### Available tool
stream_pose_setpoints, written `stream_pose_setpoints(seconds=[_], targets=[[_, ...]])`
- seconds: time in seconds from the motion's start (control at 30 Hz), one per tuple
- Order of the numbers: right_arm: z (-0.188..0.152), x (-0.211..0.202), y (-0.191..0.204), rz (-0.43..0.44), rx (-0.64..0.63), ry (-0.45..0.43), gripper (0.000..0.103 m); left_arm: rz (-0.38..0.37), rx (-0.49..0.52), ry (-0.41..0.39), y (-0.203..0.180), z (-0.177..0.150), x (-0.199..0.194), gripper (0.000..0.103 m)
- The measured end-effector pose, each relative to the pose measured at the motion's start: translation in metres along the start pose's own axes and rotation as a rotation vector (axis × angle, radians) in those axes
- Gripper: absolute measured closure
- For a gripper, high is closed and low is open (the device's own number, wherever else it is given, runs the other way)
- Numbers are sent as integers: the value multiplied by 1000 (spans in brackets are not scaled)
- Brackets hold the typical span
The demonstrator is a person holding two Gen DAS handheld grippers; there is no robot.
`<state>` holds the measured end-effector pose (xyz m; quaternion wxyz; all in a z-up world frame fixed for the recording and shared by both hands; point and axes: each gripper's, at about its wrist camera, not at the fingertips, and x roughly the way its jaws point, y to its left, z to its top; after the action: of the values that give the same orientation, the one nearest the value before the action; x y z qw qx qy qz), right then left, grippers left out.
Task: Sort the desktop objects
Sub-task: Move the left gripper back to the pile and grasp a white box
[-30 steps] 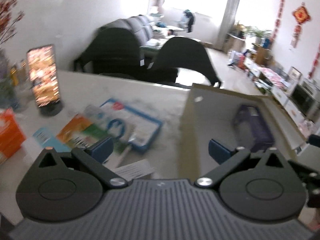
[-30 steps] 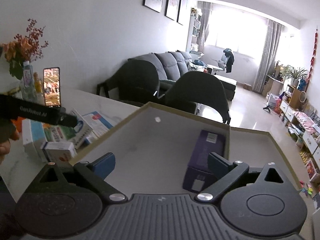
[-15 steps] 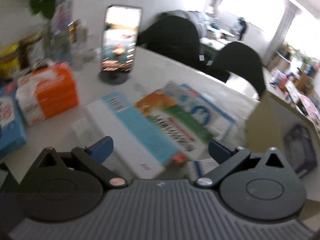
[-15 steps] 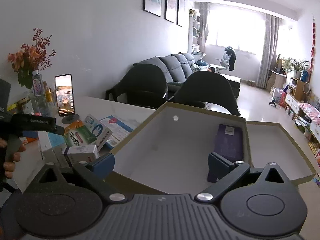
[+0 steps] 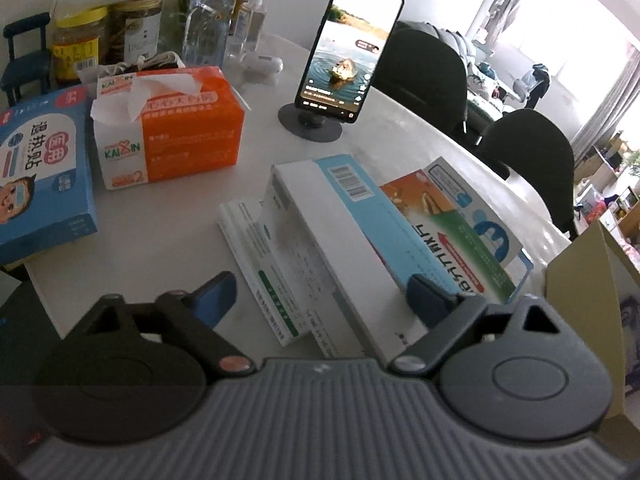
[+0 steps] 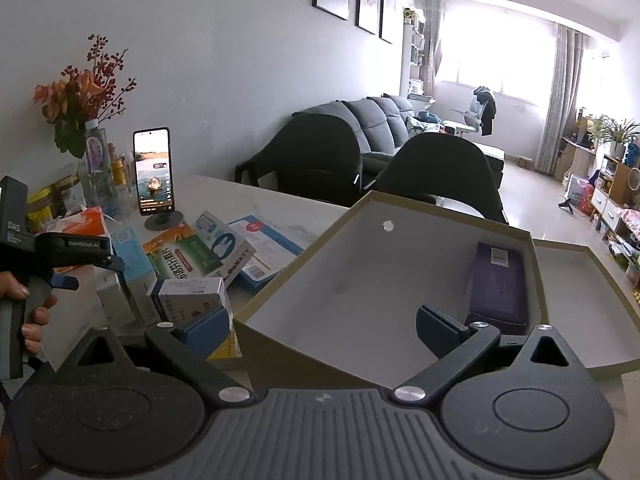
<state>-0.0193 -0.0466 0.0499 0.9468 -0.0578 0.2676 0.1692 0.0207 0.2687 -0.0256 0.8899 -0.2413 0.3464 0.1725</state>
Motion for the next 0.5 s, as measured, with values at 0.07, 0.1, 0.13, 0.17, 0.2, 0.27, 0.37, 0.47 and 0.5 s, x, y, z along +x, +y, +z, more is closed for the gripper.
stream_pose_setpoints(seconds=[0.07, 0.1, 0.13, 0.17, 0.2, 0.27, 0.37, 0.47, 0.5], targets=[[0, 1, 0, 3, 3, 3, 3, 2, -1, 10, 2, 1, -1, 27], [0, 2, 0, 5, 5, 5, 3, 4, 0, 13, 3, 2, -1, 31], [-1, 2, 0, 6, 5, 7, 2, 9, 2, 16, 4, 2, 0, 35], [-1, 3, 0, 6, 5, 9, 2, 15, 4, 19, 5, 2, 1, 36], [-1, 3, 0, 7, 4, 10, 2, 19, 6, 22, 6, 2, 1, 40], [-2, 4, -1, 8, 6, 12, 2, 18, 4, 28, 8, 2, 3, 43], [-2, 5, -3, 9, 10, 16, 2, 14, 0, 32, 10, 3, 4, 44], [-2, 6, -4, 10, 13, 17, 3, 37, 7, 18, 10, 6, 1, 49], [-2, 5, -4, 11, 13, 17, 3, 53, 12, 10, 10, 7, 1, 51]])
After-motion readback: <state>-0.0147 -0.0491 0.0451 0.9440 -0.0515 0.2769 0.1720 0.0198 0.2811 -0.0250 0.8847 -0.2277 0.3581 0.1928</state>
